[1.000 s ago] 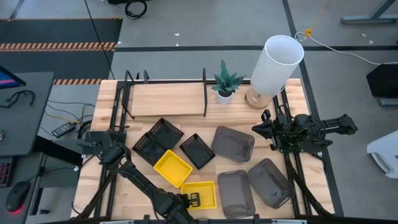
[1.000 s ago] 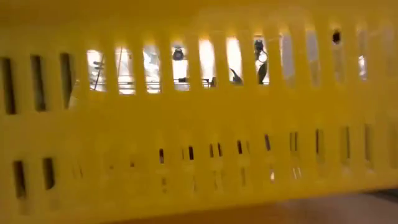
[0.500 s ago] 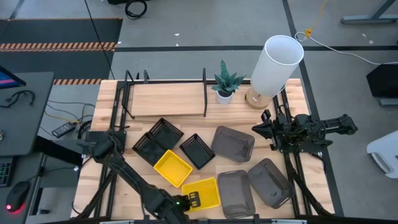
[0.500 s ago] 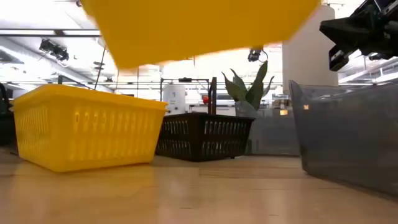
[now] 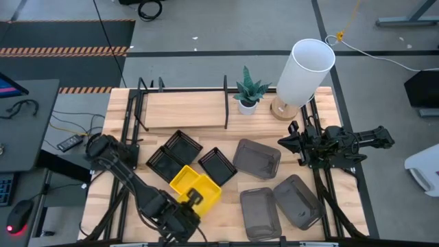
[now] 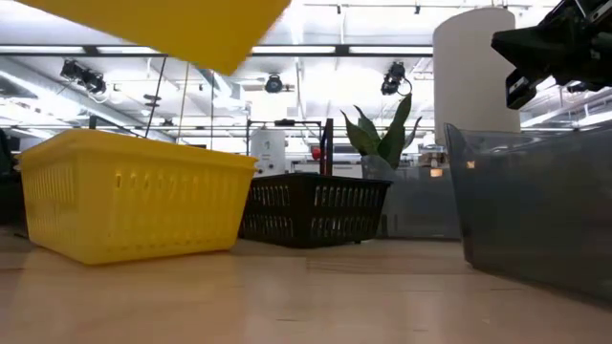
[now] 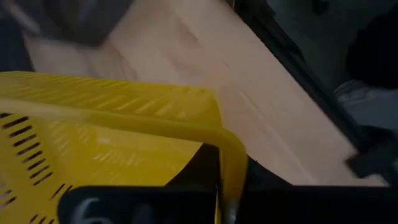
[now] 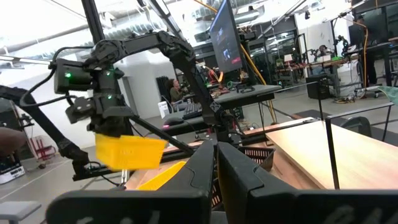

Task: Stack baskets on shelf by color
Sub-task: Stack the bottom right yellow bin on top of the top yellow bin

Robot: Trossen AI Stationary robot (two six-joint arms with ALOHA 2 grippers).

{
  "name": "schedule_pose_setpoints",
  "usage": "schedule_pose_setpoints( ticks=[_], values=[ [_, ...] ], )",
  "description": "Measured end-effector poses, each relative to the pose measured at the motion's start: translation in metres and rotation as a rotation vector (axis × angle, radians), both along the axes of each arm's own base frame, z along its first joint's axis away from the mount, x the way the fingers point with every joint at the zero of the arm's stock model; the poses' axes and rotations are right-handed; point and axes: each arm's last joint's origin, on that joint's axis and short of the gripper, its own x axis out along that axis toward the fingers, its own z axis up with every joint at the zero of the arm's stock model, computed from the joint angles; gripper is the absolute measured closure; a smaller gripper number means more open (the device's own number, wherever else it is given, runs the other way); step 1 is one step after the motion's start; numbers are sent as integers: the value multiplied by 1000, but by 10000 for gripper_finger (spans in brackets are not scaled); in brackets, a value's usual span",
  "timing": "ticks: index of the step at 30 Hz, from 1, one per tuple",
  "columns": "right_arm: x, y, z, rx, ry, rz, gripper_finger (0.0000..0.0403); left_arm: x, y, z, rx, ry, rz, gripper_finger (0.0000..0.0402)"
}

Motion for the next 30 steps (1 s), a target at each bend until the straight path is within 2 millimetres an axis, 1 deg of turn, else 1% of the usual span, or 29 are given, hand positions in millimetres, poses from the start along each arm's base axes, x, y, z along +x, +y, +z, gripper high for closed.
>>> schedule_pose_setpoints(
  ticks=[3, 8, 13, 16, 20, 24, 30],
  values=[
    [0, 0, 0, 0, 0, 0, 376, -2, 8, 5, -46, 26, 163, 396],
    [0, 0, 0, 0, 0, 0, 376, 5, 24, 5, -133, 67, 487, 396],
    [0, 0, 0, 0, 0, 0, 376, 18, 42, 5, -248, 82, 801, 395],
    [0, 0, 0, 0, 0, 0, 376, 25, 53, 5, -290, 82, 936, 395],
    [0, 0, 0, 0, 0, 0, 376, 36, 65, 0, -332, 105, 1077, 395],
    [0, 0, 0, 0, 0, 0, 376, 44, 67, -10, -372, 151, 1187, 395],
    [0, 0, 0, 0, -5, 0, 376, 59, 68, -37, -351, 252, 1233, 395]
  ],
)
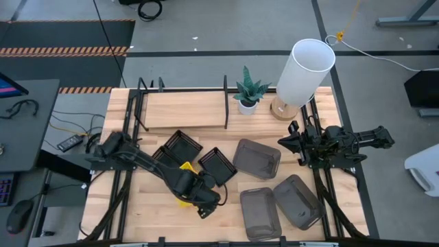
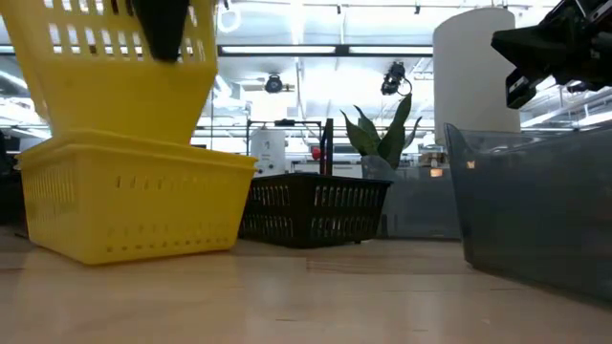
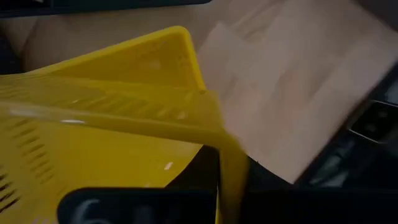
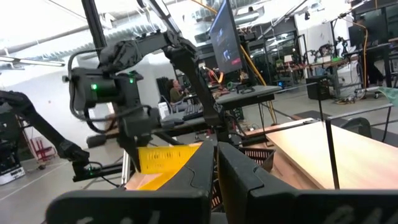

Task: Stack baskets on shelf by color
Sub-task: Stack the bottom right yellow bin on top of the top yellow bin

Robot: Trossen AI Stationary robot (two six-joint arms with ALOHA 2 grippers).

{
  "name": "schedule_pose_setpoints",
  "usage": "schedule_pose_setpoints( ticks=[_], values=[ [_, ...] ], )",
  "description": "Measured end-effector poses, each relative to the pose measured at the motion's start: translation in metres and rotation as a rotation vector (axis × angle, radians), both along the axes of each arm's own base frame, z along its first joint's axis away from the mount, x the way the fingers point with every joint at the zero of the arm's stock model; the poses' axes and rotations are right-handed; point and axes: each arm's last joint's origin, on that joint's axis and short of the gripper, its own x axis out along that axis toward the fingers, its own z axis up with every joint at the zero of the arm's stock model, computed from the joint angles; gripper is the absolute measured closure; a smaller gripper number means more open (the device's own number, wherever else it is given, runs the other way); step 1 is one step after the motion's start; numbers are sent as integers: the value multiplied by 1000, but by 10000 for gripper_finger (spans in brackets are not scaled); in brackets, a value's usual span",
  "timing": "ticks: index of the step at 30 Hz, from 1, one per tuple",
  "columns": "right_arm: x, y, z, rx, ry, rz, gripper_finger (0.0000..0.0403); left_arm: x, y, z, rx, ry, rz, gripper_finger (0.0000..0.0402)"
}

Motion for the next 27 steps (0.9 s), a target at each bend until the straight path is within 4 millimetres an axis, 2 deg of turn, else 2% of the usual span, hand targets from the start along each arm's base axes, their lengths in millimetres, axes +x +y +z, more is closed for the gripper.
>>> schedule_pose_setpoints(
  ticks=[11, 15, 19, 22, 27],
  values=[
    [0, 0, 2, 2, -17, 0, 376, 26, 16, -28, -29, 29, 99, 394],
    [0, 0, 2, 3, -24, 0, 376, 33, 13, -44, -102, 78, 108, 394],
    [0, 0, 3, 3, -27, 0, 376, 37, 11, -49, -157, 100, 121, 392],
    [0, 0, 3, 4, -29, 0, 376, 38, 10, -50, -165, 87, 145, 374],
    [0, 0, 3, 4, -28, 0, 376, 44, 5, -49, -197, 19, 164, 314]
  ],
)
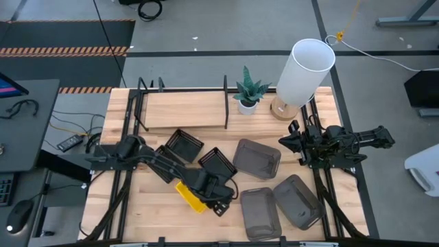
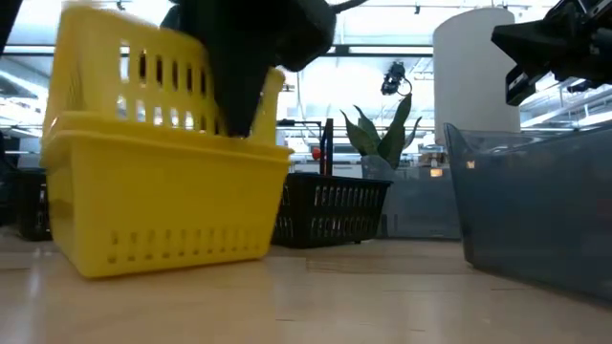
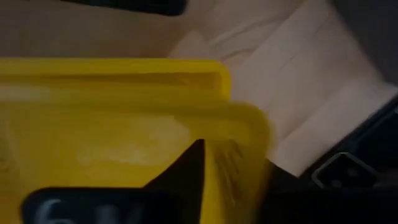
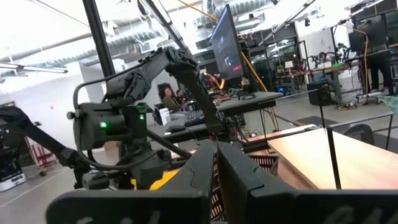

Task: Stack baskets on shelf by color
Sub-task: Stack the bottom right yellow bin on top of the top yellow bin, then stack the right black bin on top of the top black bin

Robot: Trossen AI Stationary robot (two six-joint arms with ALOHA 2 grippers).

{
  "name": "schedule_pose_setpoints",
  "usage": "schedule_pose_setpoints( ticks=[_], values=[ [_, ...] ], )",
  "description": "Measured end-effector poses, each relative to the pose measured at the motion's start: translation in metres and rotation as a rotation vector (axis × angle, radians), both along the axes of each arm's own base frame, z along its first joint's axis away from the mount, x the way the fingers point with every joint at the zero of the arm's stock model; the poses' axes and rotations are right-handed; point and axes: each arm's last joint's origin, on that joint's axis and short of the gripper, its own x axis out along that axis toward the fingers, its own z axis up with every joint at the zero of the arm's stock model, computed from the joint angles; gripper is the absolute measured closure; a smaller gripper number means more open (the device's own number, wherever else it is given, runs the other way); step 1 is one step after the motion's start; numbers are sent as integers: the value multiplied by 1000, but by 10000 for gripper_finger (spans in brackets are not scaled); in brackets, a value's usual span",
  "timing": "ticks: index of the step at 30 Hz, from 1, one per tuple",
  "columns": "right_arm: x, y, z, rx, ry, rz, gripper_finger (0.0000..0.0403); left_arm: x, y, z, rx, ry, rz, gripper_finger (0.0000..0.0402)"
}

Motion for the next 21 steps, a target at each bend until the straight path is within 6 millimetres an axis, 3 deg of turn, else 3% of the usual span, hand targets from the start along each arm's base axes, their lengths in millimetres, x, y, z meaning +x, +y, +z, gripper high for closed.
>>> schedule_pose_setpoints(
  ticks=[9, 14, 21],
  values=[
    [0, 0, 0, 0, -2, 0, 376, 9, -18, 6, -128, -124, 9, 223],
    [0, 0, 0, 0, -2, 0, 376, 9, -29, 9, -191, -161, 1, 220],
    [0, 0, 0, 0, -2, 0, 376, 5, -31, 7, -153, -129, 16, 232]
  ],
)
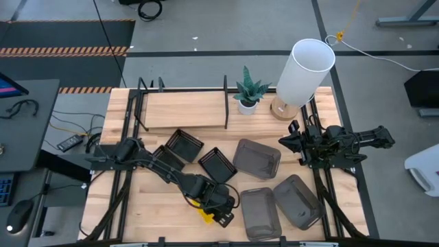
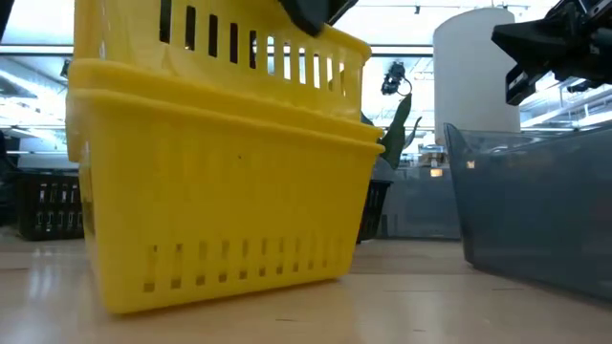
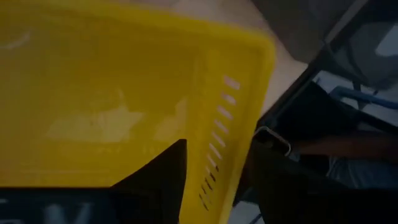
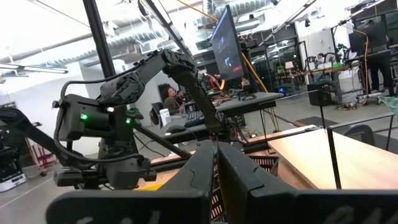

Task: Stack baskets on shelf by color
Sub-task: Stack the right black bin on top of the top black bin

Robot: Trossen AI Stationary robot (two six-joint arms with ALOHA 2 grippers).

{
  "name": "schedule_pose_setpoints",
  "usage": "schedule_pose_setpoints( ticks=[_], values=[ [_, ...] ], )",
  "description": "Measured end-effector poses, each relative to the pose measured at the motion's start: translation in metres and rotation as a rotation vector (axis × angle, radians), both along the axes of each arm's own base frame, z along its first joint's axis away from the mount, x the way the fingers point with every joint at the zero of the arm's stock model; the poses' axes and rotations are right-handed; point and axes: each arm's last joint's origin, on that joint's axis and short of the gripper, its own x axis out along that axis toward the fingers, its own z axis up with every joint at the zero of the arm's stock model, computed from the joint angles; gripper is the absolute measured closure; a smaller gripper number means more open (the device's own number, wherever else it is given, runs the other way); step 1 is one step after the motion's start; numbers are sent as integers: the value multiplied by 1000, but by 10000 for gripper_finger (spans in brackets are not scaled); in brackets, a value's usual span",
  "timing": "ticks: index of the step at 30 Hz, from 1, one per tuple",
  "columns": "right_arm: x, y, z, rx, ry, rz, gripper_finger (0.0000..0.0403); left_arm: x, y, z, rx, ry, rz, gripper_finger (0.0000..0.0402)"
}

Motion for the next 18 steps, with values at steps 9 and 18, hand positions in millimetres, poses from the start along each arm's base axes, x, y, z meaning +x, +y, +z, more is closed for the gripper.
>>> schedule_pose_setpoints(
  ticks=[9, 18],
  values=[
    [0, 0, 0, 0, 0, 0, 376, 5, 1, -19, 125, -34, -87, 233],
    [0, 0, 0, 0, 1, 0, 376, 8, 11, 6, 0, -97, -147, 236]
  ],
)
